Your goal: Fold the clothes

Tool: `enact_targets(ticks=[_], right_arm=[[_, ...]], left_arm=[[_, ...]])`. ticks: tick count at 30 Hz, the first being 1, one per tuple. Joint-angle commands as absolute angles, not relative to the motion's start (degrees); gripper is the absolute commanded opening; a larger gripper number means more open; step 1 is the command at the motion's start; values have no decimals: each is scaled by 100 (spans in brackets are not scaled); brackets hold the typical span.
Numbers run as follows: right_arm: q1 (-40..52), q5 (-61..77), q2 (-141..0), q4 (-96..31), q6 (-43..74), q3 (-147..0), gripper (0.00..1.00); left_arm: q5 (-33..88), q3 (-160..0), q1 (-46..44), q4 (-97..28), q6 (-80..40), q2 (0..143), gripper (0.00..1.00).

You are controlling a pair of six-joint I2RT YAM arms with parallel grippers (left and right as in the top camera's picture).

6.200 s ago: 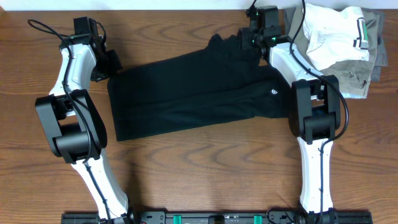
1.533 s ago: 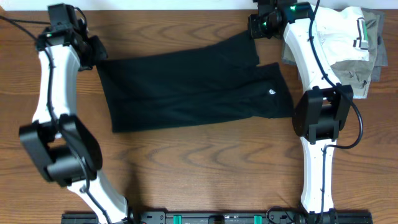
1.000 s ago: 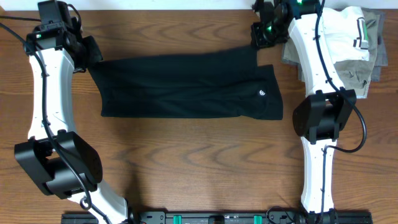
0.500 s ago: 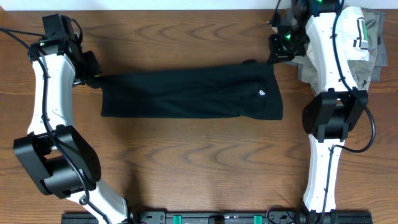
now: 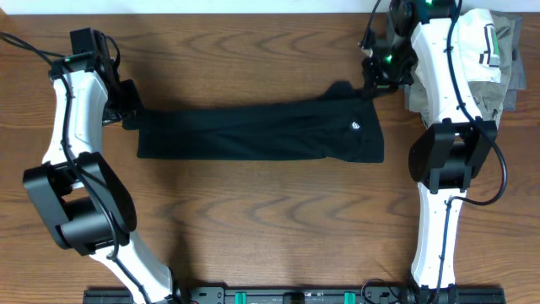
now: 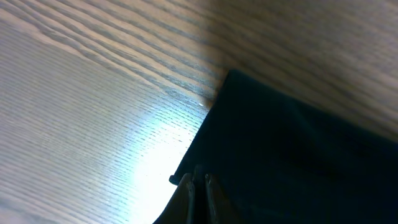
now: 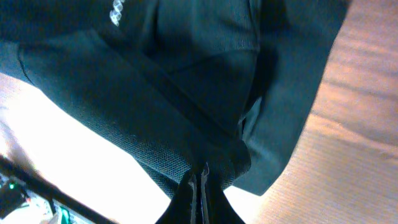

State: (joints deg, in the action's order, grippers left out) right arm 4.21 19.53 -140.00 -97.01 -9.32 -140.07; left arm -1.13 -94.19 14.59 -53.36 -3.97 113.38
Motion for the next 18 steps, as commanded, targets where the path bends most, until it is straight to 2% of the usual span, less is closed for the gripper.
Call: enact_targets(ticks=[1, 10, 11, 13, 16, 18], right_arm=[[475, 1900, -13974, -9640, -1044, -13627, 2], [502, 1868, -13974, -9448, -1212, -12831, 2], [502, 1824, -13974, -9448, -1212, -12766, 5], [502, 1656, -13974, -9448, -1208, -12643, 32], [523, 1387, -13974, -9338, -1155, -12586, 43], [528, 1308, -13974, -9227, -1116, -12586, 46]], left_arm=[[-263, -9386, 1509, -5352, -211, 11587, 6], [-263, -9386, 1509, -5330, -213, 11992, 7], [-263, -9386, 1509, -5330, -213, 11992, 14], [-263, -9386, 1509, -5301, -213, 11992, 31], [-263, -9386, 1516, -5245, -211, 11992, 57], [-263, -9386, 1533, -5214, -213, 11992, 67]])
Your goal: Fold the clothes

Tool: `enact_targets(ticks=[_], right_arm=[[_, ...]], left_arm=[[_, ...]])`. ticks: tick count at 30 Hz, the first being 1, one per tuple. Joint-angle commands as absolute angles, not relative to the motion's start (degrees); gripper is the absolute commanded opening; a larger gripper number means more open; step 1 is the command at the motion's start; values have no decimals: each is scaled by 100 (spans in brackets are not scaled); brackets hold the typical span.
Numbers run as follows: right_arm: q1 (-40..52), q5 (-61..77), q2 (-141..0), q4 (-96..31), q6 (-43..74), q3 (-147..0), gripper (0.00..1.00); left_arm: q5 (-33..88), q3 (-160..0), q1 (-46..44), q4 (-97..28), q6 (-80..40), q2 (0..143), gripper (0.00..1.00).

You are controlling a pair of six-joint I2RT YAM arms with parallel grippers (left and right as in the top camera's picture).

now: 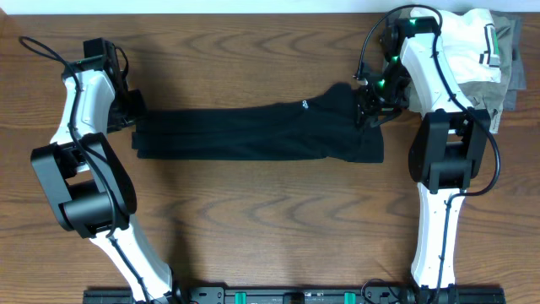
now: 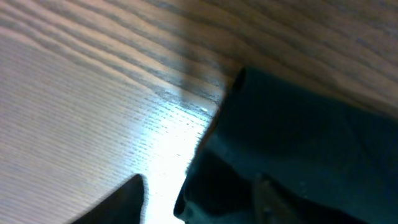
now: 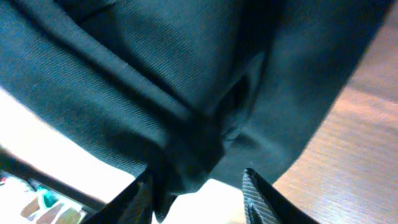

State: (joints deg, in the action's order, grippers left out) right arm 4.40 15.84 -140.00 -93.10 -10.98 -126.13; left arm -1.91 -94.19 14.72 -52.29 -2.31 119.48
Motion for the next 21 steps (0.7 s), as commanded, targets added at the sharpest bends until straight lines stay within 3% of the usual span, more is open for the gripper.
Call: enact_targets(ticks=[1, 7, 12, 17, 21], right_arm=[[528, 1310, -13974, -9166, -1116, -12586, 47], [460, 1404, -13972, -8868, -1127, -12720, 47], [473, 1544, -13865, -8956, -1299, -13159, 50], [499, 1544, -13749, -8781, -1304, -13434, 59], [499, 1551, -13745, -8737, -1341, -13478, 59]], left_arm=[[-261, -9386, 1546, -5199, -215, 11992, 69], [-191, -9483, 1719, -5328, -215, 11990, 79], [644, -9535, 1994, -5422, 161, 11985, 85], [1529, -9498, 2298, -5417, 642, 11987, 86], [1800, -9472, 2383, -5568, 1332, 11992, 86]])
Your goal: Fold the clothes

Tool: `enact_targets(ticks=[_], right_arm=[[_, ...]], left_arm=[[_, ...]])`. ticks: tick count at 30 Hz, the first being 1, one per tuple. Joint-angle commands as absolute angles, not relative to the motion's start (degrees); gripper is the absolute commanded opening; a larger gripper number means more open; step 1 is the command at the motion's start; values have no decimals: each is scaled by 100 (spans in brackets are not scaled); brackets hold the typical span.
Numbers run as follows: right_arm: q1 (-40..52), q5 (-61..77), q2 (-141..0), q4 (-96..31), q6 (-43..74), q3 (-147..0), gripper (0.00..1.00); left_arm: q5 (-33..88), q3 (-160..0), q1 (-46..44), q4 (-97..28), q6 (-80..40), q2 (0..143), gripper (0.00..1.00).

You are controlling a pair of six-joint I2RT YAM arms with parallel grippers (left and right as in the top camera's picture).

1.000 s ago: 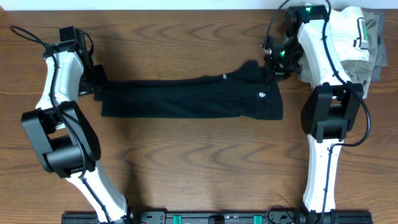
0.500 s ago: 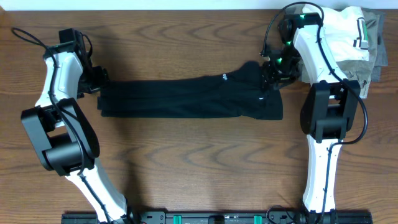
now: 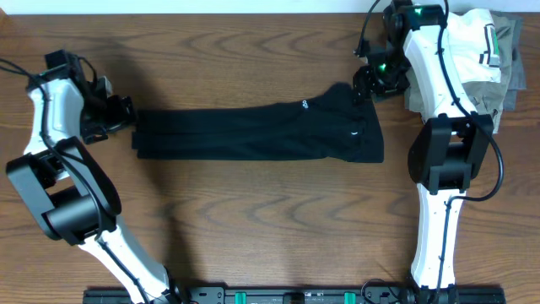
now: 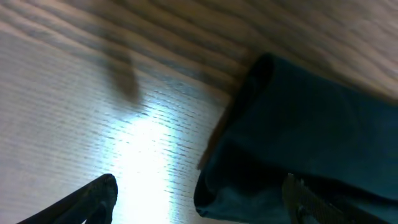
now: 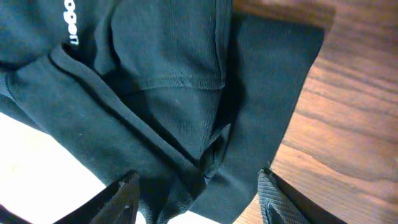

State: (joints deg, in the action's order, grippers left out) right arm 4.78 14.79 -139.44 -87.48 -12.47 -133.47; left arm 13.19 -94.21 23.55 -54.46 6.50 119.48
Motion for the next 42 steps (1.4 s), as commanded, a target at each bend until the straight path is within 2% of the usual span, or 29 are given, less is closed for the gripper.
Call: enact_targets(ticks=[1, 14, 24, 34, 42], right_arm=[[499, 1549, -13745, -8731, -1343, -13478, 59], [499, 1763, -13745, -8637, -1339, -13480, 55], [489, 1828, -13745, -8650, -1339, -13482, 54], [491, 1859, -13745, -8663, -1337, -13482, 53], [480, 1868, -13745, -8722, -1337, -13485, 51]], left_arm=[[1802, -9472, 2383, -5651, 1476, 11992, 86], [2145, -9260, 2366, -5590, 2523, 11996, 85], [2047, -8731, 2152, -4899, 2613, 11996, 84], [1986, -8412, 1990, -4718, 2609, 12003, 80], [1525, -8195, 1979, -4652, 2475, 12003, 62]])
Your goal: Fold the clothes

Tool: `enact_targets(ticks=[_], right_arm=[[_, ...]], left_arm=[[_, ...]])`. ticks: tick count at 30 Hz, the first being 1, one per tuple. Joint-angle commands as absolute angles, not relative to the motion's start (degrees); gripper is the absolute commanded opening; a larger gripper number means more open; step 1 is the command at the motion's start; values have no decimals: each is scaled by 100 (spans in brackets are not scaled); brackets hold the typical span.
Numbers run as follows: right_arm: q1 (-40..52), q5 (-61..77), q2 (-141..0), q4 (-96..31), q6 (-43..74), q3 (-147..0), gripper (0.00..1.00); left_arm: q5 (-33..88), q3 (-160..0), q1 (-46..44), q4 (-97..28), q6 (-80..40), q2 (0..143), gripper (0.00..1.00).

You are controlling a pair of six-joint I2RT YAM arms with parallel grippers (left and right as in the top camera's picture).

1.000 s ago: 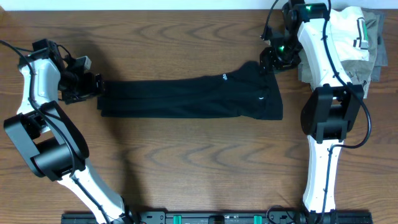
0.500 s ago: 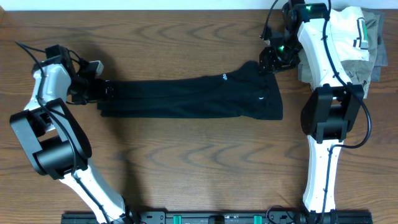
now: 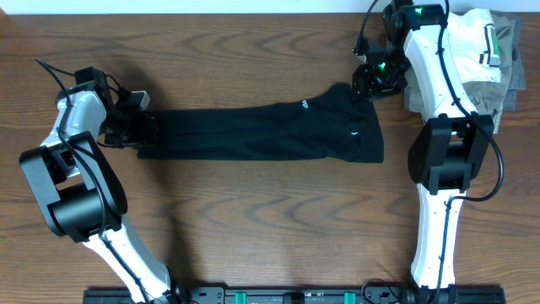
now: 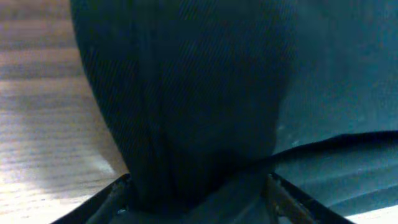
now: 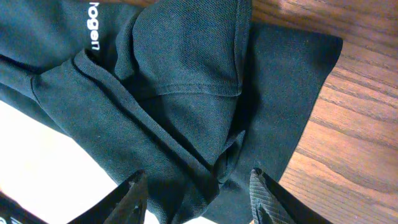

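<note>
A black garment, folded into a long strip, lies flat across the middle of the wooden table. White lettering shows near its collar. My left gripper is at the strip's left end. In the left wrist view it is open, with bunched black fabric filling the space between its fingers. My right gripper hovers open over the strip's upper right corner. In the right wrist view it is open above the collar folds and holds nothing.
A pile of white and grey clothes sits at the back right corner, behind the right arm. The table's far edge runs along the top. A black rail lines the front edge.
My left gripper was open on bare wood just left of the garment. It now stands at the garment's left end with fabric between its open fingers. The right gripper has barely shifted.
Both grippers were shut on the garment's two ends. Then both were open and the strip lay flat. Then the left stood off to the left and the right higher over the collar. Now the left is back on the left end, open.
</note>
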State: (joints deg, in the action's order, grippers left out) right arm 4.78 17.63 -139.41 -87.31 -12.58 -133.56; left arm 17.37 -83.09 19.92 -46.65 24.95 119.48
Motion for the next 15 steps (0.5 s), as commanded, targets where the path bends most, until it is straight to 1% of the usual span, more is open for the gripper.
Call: enact_targets(ticks=[1, 3, 5, 6, 8, 9, 10, 15], right_arm=[[480, 1868, -13745, -8715, -1337, -13485, 51], [480, 1868, -13745, -8709, -1334, -13485, 51], [480, 1868, -13745, -8718, -1334, -13485, 50], [480, 1868, -13745, -8718, -1334, -13485, 49], [480, 1868, -13745, -8718, -1334, -13485, 49], [478, 1868, -13745, -8720, -1334, -13485, 49], [478, 1868, -13745, -8720, -1334, -13485, 49], [480, 1868, -13745, -8748, -1332, -13485, 49]], left_arm=[[1527, -8147, 1977, -4611, 2471, 12003, 58], [1494, -8051, 1946, -4556, 2449, 12003, 51], [1380, -7946, 1918, -4480, 2425, 12003, 42], [1343, -7902, 1914, -4440, 2405, 12003, 35], [1293, -7822, 1916, -4335, 2198, 12003, 19], [1291, -7804, 1922, -4305, 2075, 12003, 9], [1291, -7804, 1931, -4285, 1964, 12003, 6], [1278, -7878, 1955, -4215, 1498, 11998, 6]])
